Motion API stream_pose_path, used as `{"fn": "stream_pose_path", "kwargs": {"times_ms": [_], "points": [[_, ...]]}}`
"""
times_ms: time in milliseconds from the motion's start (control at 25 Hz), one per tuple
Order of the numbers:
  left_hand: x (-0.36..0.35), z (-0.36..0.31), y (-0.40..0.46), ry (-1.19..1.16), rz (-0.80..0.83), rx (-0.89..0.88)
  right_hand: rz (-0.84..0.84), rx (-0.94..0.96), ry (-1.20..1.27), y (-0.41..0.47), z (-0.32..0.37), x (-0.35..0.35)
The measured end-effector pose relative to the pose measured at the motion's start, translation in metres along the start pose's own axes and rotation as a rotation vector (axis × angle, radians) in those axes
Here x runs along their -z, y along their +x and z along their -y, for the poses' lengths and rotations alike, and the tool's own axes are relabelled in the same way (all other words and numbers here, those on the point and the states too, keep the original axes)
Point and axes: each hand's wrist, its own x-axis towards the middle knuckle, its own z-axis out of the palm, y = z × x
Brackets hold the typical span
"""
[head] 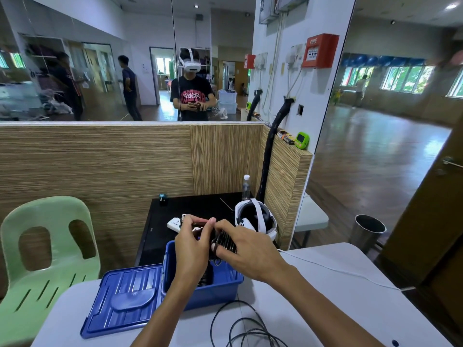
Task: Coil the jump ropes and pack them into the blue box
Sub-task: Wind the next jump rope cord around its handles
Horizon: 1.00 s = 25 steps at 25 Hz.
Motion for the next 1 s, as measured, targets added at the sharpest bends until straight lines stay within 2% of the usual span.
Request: {"fn": "stream_pose_path", "kwargs": {"times_ms": [200, 320, 440, 520, 600, 800, 1000], "points": [[0.001, 0.006, 0.004, -0.044, 0.004, 0.078, 0.001, 0.005, -0.012, 0.000, 0.001, -0.003], [0.003, 0.005, 0.013, -0.091, 0.124, 0.162, -0.029, 0.001, -0.036, 0.000, 0.001, -0.002], [0.008, -0.009, 0.023, 0.114, 0.209, 0.001, -0.053, -0.006, -0.042, 0.005, 0.001, 0.002], [0.012, -0.020, 0.029, 0.263, 0.211, -0.148, -0.062, -0.003, -0.050, 0.007, 0.004, 0.002], [0.016, -0.028, 0.030, 0.318, 0.193, -0.237, -0.066, -0.029, -0.053, 0.007, 0.007, 0.001], [0.016, -0.034, 0.002, 0.360, 0.268, -0.305, -0.005, -0.153, -0.060, 0.006, 0.003, 0.003], [0.011, -0.045, 0.020, 0.404, 0.154, -0.239, 0.087, -0.156, -0.164, 0.009, 0.005, 0.002]]}}
